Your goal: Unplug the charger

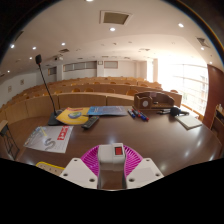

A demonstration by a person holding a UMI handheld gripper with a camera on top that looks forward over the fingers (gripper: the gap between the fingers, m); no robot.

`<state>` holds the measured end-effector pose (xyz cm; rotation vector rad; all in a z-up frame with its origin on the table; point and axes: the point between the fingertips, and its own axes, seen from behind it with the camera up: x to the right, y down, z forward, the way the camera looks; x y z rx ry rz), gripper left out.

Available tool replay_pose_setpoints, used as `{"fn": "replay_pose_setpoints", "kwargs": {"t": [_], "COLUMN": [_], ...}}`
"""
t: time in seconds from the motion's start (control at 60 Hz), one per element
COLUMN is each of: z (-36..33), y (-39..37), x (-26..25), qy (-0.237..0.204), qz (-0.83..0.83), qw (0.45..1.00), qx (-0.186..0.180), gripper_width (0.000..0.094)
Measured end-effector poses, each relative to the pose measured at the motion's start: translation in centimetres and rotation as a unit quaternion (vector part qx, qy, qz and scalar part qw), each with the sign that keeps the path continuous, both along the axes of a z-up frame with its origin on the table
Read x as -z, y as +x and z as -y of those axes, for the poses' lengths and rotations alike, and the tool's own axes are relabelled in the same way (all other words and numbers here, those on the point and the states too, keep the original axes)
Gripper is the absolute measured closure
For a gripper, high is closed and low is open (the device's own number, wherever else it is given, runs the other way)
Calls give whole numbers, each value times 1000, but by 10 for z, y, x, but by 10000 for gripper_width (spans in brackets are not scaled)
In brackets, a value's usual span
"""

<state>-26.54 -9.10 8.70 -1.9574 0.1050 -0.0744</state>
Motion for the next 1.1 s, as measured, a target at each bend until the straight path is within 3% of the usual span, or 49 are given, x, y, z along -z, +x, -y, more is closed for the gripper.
{"fn": "replay_pose_setpoints", "kwargs": {"t": [0.133,0.267,0.317,0.417,0.75,1.1], "z": [9,14,13,20,92,253], "y": [11,22,25,32,35,-3], "x": [53,65,66,59,-28,-92], "qy": [-44,-56,-61,-62,-2,18], "qz": [-46,-63,-59,-43,-3,33], "qw": [998,996,996,997,1000,999], "qx": [-1,-7,-9,-10,12,32], "gripper_width": [581,495,382,70,87,87]}}
